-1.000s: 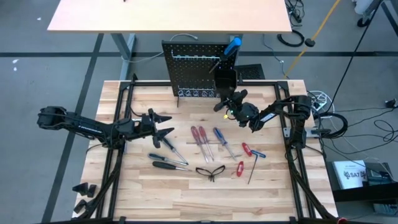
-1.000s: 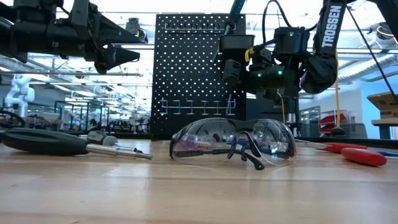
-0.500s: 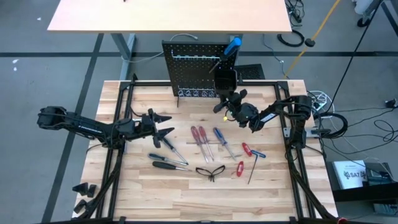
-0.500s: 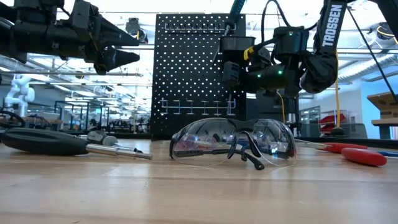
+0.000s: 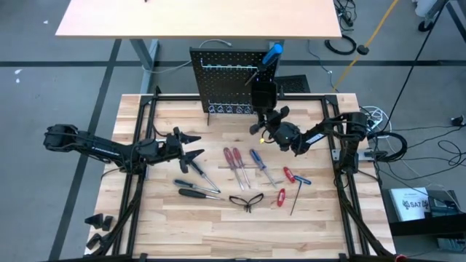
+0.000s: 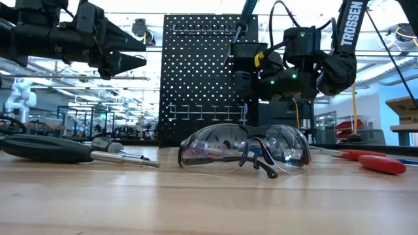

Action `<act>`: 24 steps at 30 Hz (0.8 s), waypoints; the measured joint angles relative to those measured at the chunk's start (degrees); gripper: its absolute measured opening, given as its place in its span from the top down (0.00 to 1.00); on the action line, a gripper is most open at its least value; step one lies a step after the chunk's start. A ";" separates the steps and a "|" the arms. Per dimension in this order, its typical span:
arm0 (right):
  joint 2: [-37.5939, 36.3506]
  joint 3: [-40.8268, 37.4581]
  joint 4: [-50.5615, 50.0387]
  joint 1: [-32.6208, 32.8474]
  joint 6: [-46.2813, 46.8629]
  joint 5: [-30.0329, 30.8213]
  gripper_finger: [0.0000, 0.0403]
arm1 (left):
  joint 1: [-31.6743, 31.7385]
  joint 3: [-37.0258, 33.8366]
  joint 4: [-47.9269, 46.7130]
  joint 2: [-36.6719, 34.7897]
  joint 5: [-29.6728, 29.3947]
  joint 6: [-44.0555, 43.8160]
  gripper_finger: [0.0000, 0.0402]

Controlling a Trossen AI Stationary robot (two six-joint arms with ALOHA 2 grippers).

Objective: Hang tools onto peg board
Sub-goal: Hang the black screwdriver onto the peg board

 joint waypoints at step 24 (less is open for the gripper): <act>-0.02 0.02 -4.21 0.37 0.68 0.18 0.37 | 0.02 0.00 0.15 -0.02 0.00 -0.22 0.29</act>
